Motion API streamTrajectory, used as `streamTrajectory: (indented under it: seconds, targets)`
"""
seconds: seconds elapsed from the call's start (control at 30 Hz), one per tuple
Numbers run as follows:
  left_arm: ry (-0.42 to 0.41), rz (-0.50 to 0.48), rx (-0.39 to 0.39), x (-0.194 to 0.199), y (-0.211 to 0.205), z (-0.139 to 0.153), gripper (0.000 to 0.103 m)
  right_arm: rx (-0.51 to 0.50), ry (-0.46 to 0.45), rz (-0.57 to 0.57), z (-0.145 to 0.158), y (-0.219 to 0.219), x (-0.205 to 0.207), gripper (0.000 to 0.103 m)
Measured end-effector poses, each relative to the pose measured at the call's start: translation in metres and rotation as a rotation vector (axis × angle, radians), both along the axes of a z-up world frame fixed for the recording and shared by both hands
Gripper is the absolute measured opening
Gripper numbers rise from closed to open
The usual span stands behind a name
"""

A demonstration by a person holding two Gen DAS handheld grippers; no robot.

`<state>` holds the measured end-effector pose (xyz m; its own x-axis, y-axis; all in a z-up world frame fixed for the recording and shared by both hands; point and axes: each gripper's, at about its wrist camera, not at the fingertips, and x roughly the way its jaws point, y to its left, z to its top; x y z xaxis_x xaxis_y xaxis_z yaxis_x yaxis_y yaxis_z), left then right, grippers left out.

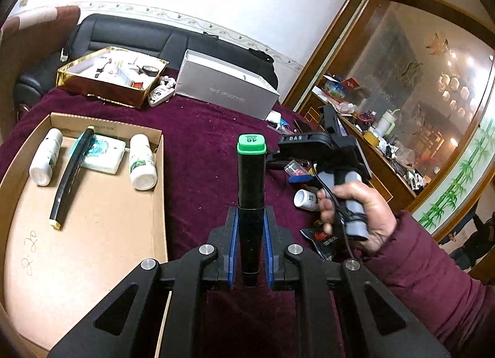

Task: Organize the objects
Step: 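Hold the marker in the left gripper while the right gripper grasps a white red-labelled bottle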

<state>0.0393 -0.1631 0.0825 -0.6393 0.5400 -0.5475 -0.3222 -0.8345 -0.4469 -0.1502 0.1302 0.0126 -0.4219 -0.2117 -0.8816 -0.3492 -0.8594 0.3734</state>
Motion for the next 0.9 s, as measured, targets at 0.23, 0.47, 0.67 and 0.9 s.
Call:
streamTrajectory:
  seconds: [0.23,0.47,0.67,0.9]
  targets:
    - [0.006,-0.019,0.020,0.003,-0.006,-0.001,0.012,-0.198,-0.010,0.051,0.004,-0.010,-0.006,0.069]
    - [0.029,-0.033,0.054,0.007,-0.014,0.003,0.012,-0.014,0.121,0.113,0.060,0.050,0.043,0.069]
    - [0.021,-0.043,0.071,0.006,-0.006,0.000,0.012,0.066,0.038,0.108,0.040,0.093,0.063,0.069]
    - [0.027,-0.041,0.044,0.014,0.001,0.005,0.012,0.054,0.069,0.198,0.034,0.076,0.063,0.069]
